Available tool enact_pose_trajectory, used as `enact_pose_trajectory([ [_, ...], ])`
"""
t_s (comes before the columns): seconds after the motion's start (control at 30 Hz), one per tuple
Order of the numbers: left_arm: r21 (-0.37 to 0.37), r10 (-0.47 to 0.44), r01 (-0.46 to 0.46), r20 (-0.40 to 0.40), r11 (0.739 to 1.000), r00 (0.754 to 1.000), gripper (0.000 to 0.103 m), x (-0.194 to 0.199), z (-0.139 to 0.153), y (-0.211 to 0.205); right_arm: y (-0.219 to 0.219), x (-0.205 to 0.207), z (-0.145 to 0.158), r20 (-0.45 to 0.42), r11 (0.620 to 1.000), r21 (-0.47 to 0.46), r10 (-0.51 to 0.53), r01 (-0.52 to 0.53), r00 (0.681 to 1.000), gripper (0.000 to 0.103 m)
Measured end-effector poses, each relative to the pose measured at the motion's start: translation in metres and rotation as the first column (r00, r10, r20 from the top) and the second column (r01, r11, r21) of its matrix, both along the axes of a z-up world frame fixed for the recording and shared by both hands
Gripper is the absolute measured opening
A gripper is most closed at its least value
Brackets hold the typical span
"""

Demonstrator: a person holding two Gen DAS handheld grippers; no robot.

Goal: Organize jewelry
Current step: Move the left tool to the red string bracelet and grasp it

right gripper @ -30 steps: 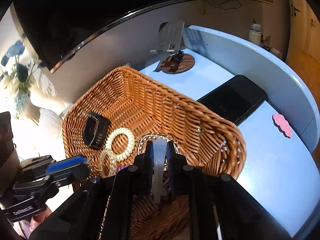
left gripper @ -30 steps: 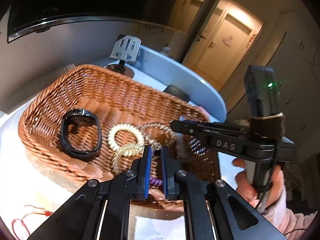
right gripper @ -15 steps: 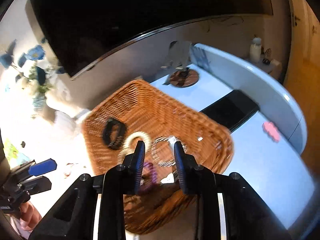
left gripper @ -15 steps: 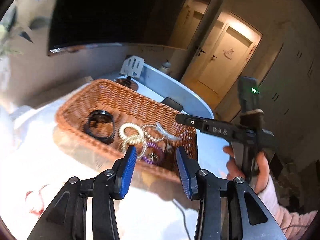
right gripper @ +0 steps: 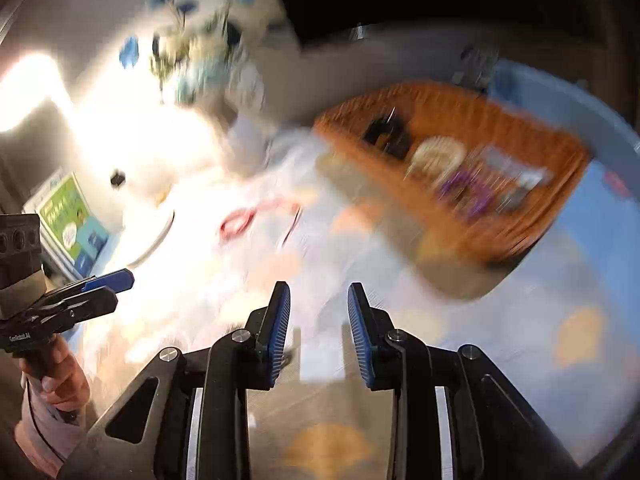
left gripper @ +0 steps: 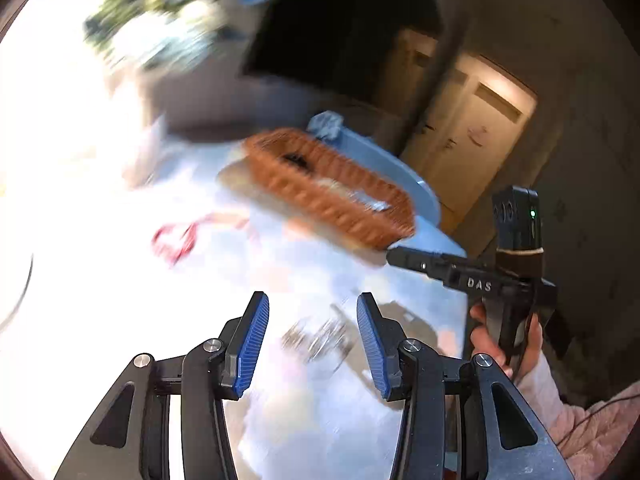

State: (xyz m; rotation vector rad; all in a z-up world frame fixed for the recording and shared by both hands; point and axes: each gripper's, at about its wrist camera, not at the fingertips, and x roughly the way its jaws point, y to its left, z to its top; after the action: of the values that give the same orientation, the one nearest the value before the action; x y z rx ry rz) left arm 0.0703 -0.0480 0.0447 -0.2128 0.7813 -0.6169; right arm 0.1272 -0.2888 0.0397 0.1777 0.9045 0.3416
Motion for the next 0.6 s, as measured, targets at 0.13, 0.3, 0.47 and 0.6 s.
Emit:
enact_pose_trajectory([
  [0.13, 0.016, 0.051, -0.05, -0.073, 0.999, 0.996, 0.047, -0.003, -0.032, 0.021, 0.03, 0.009, -0.016, -0.014, 0.999, -0.048, 0.006, -0.007, 1.0, 0.033],
  [0.3, 0.069, 0.108, -0.1, -0.128, 0.993, 0.986, 0.047, 0.013, -0.048, 0.034, 0.044, 0.019, -0.025, -0.029, 0.993, -0.116, -0.005, 0.002, 1.0, 0.033],
  [0.47, 0.173, 0.123, -0.105, -0.099, 0.979, 0.987, 0.047, 0.056, -0.039, 0.023, 0.041, 0.028, -0.036, -0.092, 0.994, -0.107, -0.02, 0.01, 0.996, 0.033],
  [0.6, 0.297, 0.14, -0.095, -0.131, 0.95, 0.981, 0.047, 0.105, -0.04, 0.009, 0.038, 0.028, -0.038, -0.105, 0.996, -0.086, -0.02, 0.011, 0.994, 0.033],
])
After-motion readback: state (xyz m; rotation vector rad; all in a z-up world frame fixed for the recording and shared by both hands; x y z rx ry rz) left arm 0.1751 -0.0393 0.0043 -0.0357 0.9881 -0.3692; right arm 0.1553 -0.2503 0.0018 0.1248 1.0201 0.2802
